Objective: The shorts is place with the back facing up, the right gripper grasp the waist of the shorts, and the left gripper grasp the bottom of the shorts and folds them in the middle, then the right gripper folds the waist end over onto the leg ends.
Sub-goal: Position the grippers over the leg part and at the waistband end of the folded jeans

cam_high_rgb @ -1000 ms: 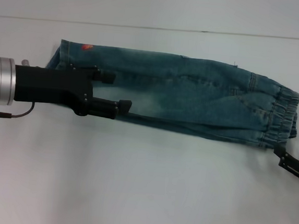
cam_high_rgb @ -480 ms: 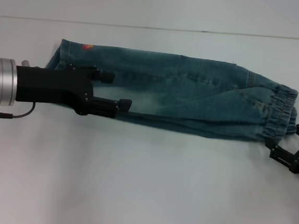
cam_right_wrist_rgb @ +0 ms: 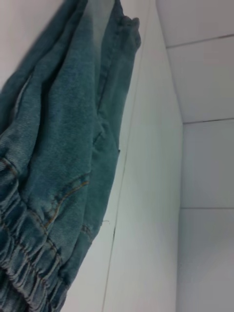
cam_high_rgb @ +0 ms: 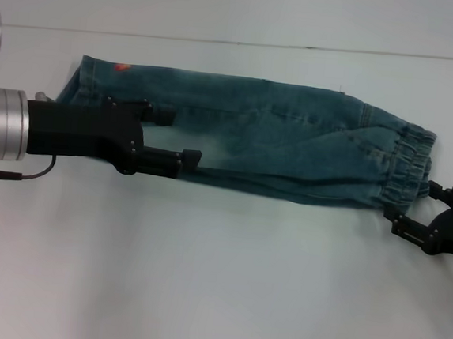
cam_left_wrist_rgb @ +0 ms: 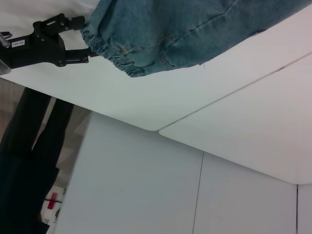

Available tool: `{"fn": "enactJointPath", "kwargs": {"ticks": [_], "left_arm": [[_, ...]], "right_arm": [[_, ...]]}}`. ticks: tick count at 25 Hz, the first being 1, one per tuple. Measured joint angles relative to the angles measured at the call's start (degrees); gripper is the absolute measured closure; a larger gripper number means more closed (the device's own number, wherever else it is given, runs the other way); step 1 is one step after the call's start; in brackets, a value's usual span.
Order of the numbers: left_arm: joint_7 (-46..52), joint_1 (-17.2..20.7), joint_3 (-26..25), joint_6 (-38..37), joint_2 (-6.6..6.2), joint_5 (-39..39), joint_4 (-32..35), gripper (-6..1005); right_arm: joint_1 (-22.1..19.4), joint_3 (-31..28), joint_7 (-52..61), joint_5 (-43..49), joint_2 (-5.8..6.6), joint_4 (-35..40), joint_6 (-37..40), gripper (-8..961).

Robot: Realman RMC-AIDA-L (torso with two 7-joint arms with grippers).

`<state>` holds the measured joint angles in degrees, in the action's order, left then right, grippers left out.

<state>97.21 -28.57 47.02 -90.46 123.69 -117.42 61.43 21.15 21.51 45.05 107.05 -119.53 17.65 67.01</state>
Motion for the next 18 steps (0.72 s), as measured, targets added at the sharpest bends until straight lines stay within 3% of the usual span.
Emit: {"fn": "enactJointPath", "kwargs": {"ticks": [9,18], "left_arm": [[0.2,0.6,0.1,-0.1,0.12,0.1,0.0,93],[0.2,0.6,0.3,-0.5,0.25,0.4,-0.6,93]], "right_arm": [[0.4,1.1,-0.9,0.0,-0.03,1.0,0.5,51],[0.7,3.7,-1.6,0.0,0.03,1.9,2.1,300]]}}
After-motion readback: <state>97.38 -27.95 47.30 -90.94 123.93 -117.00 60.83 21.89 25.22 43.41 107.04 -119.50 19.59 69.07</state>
